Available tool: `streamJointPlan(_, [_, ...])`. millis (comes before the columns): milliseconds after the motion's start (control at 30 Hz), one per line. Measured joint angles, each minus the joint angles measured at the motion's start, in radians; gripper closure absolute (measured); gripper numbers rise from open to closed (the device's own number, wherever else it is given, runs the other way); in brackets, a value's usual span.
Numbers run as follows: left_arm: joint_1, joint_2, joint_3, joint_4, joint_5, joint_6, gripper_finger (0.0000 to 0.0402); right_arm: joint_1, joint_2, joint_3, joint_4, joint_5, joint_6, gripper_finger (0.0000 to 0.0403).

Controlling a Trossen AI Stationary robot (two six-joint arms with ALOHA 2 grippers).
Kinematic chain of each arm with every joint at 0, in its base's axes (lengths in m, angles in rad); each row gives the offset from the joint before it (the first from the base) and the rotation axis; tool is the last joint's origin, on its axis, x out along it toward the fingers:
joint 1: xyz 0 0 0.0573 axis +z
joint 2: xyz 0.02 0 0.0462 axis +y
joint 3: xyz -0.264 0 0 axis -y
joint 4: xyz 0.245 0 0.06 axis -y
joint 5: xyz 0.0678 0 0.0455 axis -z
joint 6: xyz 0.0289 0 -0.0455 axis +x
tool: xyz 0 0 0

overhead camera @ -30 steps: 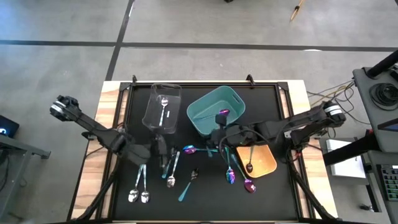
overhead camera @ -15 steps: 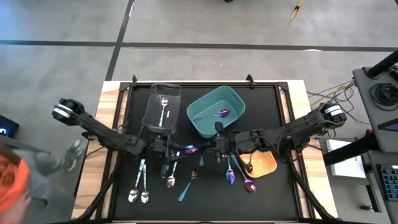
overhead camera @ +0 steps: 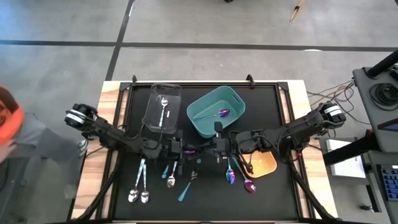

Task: Sort silverware by color (type)
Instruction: Put the black spoon into the yellow bin

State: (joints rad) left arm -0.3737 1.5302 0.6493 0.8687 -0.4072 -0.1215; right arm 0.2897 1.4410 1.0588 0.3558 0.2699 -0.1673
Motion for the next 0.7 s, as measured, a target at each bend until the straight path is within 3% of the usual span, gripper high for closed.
streamJointPlan(200, [0.001, 0.051, 0.049, 0.0, 0.006, 0.011, 0.0291, 0.0, 0.0, 0.0, -0.004, 0.002, -0.025, 0.039])
streamJointPlan(367, [0.001, 0.062, 0.058, -0.002, -0.021, 0.022, 0.0387, 0.0, 0.0, 0.0, -0.008, 0.006, -0.025, 0.0375])
streamJointPlan(700, [0.001, 0.059, 0.055, 0.012, -0.08, 0.043, 0.0401, -0.001, -0.007, 0.0, -0.006, 0.019, 0.017, 0.027])
